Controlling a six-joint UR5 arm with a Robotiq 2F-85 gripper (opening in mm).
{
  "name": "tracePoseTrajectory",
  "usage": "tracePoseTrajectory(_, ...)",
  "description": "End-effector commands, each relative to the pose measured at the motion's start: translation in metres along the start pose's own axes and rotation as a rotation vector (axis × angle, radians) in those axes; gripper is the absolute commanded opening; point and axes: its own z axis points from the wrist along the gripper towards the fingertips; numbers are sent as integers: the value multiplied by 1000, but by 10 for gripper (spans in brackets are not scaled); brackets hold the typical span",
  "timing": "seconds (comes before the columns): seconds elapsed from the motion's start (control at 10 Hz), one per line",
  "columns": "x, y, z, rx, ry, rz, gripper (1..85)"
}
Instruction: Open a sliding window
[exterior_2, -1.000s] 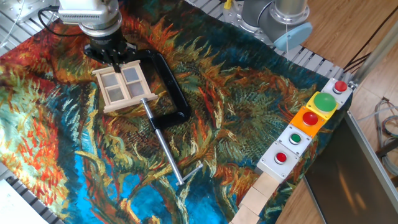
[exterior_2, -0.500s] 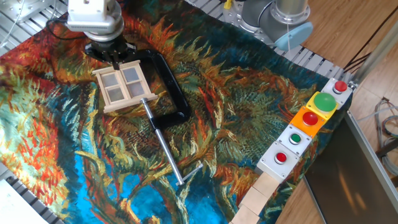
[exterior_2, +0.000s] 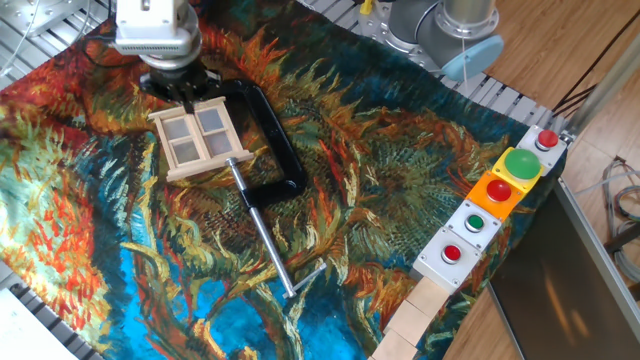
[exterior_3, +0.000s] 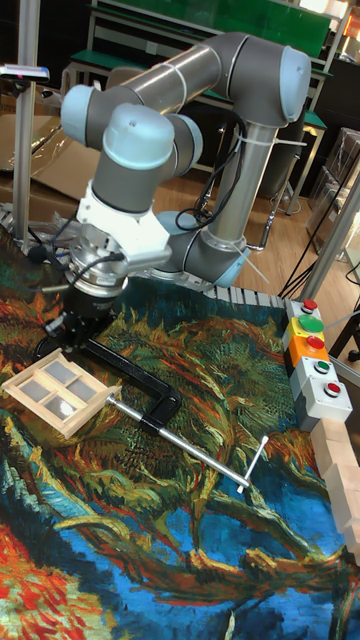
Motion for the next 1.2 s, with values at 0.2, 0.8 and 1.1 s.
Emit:
tracePoseTrajectory(0.2, -9, 13, 25, -11, -47, 13, 317)
tracePoseTrajectory(0.8, 22, 12, 46, 17, -37, -54, 317)
tracePoseTrajectory(1.1, 22, 12, 44, -1, -71, -41, 337)
